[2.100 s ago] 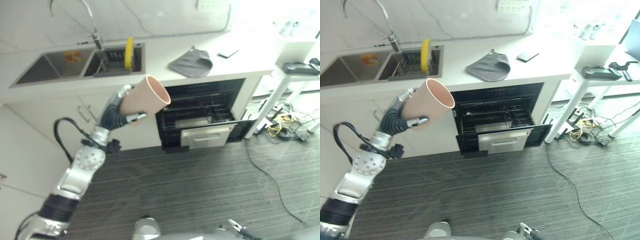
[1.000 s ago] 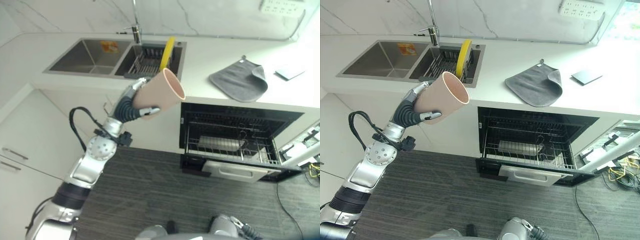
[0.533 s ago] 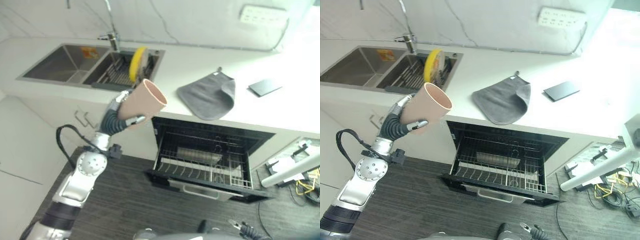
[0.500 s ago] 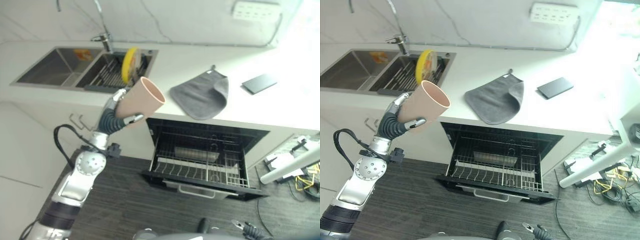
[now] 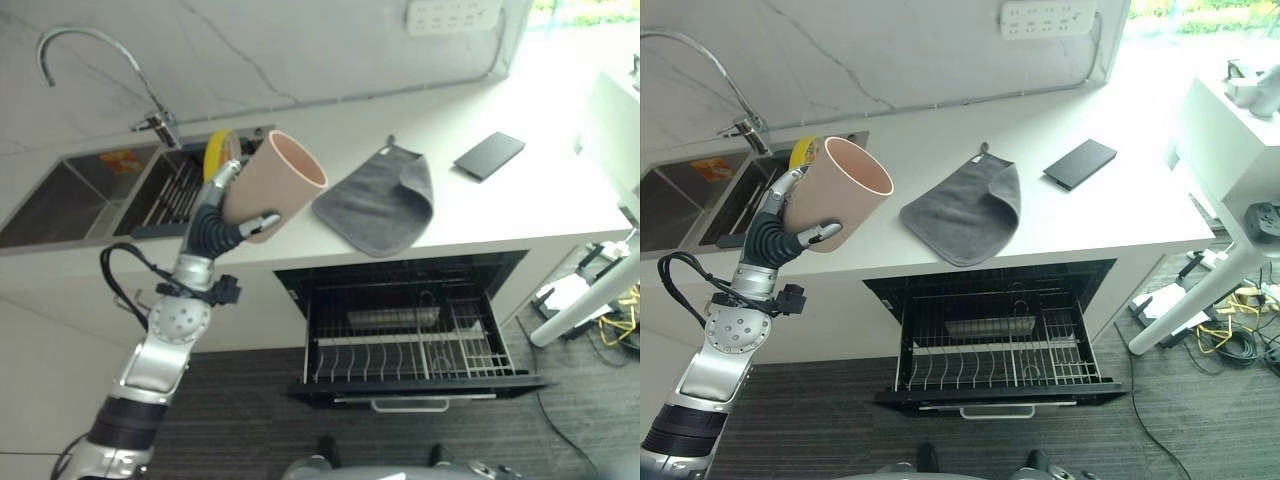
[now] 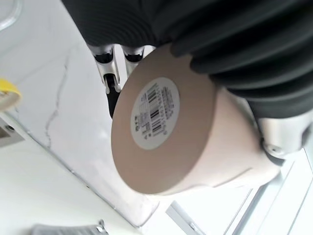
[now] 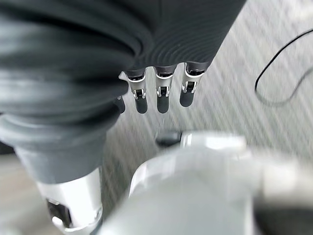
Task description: Place the dishes in the dishwasher.
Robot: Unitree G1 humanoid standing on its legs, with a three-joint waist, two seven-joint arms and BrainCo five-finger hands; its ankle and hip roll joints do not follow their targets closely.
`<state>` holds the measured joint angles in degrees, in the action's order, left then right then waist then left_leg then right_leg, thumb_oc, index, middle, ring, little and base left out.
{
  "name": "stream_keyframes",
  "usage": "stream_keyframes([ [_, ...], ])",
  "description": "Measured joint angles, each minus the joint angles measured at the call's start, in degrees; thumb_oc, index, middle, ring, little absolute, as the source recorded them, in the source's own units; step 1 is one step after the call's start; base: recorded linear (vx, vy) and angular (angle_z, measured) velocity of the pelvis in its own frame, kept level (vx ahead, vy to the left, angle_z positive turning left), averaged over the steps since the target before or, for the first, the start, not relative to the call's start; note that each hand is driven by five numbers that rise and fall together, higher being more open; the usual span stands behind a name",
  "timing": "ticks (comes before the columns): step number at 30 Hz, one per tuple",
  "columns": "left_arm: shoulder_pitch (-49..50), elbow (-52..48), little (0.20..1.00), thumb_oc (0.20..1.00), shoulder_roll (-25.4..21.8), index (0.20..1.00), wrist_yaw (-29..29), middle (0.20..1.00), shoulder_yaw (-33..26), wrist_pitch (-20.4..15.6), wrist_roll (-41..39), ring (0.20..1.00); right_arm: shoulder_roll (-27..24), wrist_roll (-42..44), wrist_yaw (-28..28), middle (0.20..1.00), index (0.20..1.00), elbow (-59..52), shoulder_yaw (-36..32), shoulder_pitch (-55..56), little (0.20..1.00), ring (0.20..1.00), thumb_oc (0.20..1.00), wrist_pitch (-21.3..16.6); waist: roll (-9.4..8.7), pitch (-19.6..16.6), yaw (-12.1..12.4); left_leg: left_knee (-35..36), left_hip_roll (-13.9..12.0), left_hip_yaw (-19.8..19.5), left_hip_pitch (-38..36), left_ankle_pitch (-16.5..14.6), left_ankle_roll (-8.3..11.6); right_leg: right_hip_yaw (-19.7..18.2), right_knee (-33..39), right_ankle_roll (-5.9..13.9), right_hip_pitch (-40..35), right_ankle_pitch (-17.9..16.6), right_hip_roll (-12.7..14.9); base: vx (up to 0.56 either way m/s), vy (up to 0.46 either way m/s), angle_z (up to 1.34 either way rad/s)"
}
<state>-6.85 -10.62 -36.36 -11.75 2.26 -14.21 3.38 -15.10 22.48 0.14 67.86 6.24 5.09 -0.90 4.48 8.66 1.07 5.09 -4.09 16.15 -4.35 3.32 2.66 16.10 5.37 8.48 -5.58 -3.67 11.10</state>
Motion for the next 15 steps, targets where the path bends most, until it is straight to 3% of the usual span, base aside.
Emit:
stream_keyframes([
  [3,0.12,-0.01,0.2,0.2,-2.07,0.2,-0.03,0.2,-0.13,0.68,-0.03,0.2,0.08,0.04,-0.74,1.0,1.0,-0.97,-0.11,0.19,1.0,1.0,1.0,0.09,-0.29,0.02,0.37,0.03,0.9,0.34,-0.68,-0.48,-0.23,-0.56,0.0,0.48,-0.32,-0.32,0.62,-0.01,0.042,-0.11],
  [8,0.72,-0.13,0.2,0.2,-2.34,0.2,0.37,0.2,-0.12,0.62,-0.1,0.2,0.05,1.25,-2.15,1.0,1.0,-0.97,-0.79,1.46,1.0,1.0,1.0,0.17,-0.6,-0.17,0.56,0.35,0.23,1.42,-1.26,-0.79,0.13,-1.48,0.01,0.05,-0.31,-0.63,0.11,-0.04,0.027,-0.09],
  [15,0.68,0.07,0.2,0.2,-0.39,0.2,2.92,0.2,0.64,0.24,-7.98,0.2,0.44,4.92,-4.55,1.0,1.0,-3.28,-3.48,3.47,1.0,1.0,1.0,-1.01,-5.12,-2.06,-0.74,0.04,-0.28,2.95,-1.85,-0.73,0.03,-2.76,-0.31,-0.04,0.0,-0.96,-0.67,-0.07,0.014,-0.1],
])
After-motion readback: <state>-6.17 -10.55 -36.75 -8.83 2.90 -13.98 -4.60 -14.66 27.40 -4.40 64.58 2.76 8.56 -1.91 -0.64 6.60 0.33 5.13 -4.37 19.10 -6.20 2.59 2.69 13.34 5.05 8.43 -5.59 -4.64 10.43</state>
